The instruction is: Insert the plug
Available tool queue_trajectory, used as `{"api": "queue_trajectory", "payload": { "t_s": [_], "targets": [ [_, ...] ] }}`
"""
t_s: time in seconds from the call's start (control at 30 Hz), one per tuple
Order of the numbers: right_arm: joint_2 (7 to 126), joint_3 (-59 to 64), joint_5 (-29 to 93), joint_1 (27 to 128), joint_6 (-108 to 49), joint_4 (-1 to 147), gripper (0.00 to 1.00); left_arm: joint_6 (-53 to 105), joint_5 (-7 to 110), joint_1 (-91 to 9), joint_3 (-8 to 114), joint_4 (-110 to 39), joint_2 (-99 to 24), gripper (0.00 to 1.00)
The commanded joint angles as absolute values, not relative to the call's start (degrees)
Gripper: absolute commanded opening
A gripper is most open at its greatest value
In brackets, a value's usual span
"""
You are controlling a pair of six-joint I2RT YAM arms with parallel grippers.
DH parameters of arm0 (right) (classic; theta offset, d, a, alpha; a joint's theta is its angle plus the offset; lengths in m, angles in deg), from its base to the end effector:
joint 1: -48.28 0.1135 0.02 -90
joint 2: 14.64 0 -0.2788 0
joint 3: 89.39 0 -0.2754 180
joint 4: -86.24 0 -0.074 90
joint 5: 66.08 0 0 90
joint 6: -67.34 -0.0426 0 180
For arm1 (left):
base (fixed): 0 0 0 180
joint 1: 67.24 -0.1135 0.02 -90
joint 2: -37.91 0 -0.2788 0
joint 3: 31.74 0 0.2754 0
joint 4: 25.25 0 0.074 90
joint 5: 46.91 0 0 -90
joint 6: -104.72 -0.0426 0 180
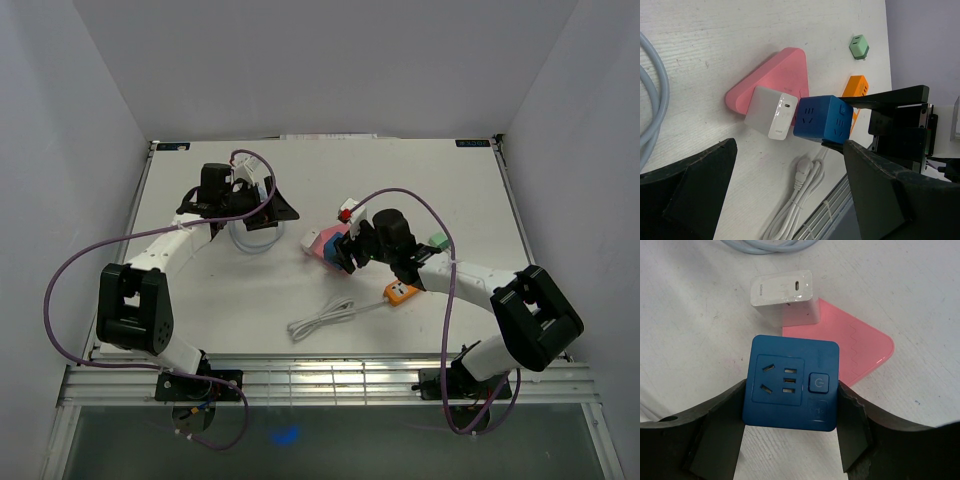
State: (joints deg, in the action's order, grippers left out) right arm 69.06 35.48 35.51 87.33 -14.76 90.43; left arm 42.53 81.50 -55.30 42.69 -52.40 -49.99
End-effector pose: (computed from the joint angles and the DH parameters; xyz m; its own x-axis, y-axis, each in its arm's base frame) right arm 0.2561 0.2188 0.2111 -0.2132 -0.3463 -0.9136 -0.7961 0.6036 -0.0430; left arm 0.3459 -0.1002 0.2581 -0.8543 -0.1930 -0.4827 0.2543 0.6546 -0.7119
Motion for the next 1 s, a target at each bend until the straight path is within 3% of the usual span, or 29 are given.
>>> {"api": "queue_trajectory", "payload": {
  "t_s": [0.0, 0.97],
  "targets": [
    [68.68, 34.61, 33.67, 87.92, -14.31, 93.08, 0.08, 41.43, 83.08, -55.20, 42.72, -51.72, -50.15, 0.98],
    [68.59, 34.43, 38.15, 88.27, -7.02, 94.66, 0.08, 41.61, 85.81, -53.88, 43.42, -51.90, -52.62, 0.98]
  ]
}}
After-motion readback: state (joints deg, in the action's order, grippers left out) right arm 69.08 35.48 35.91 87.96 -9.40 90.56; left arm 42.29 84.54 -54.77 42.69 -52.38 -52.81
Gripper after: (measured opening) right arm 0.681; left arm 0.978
